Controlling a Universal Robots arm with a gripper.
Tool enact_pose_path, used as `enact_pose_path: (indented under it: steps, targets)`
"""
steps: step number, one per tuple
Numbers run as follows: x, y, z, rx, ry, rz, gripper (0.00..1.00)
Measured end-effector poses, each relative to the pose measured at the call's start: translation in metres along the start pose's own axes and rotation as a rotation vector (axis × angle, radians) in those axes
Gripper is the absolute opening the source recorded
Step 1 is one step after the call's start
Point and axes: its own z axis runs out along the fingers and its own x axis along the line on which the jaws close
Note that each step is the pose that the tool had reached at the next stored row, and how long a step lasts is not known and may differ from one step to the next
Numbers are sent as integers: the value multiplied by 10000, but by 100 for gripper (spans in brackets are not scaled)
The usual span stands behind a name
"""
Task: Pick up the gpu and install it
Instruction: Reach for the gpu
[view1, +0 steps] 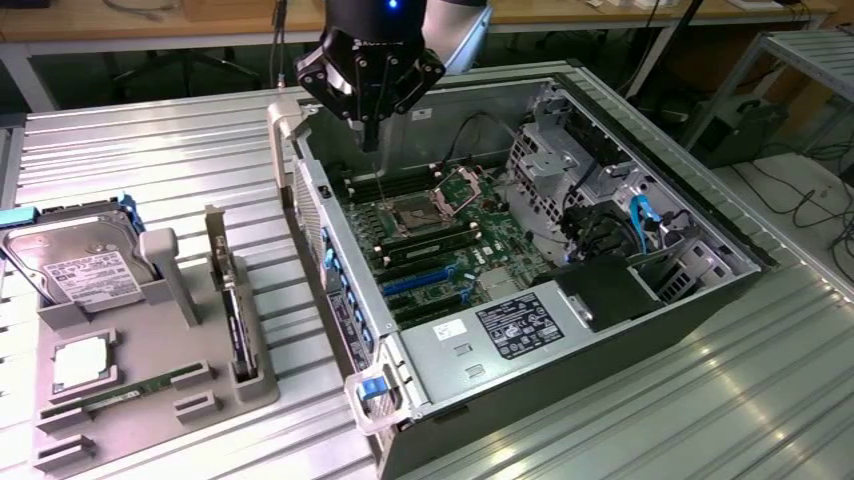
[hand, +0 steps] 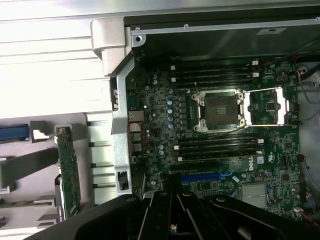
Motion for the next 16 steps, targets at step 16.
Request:
enact_pose_path:
  steps: [16]
  targets:
    - [75,-6,-2,1,8,1,11]
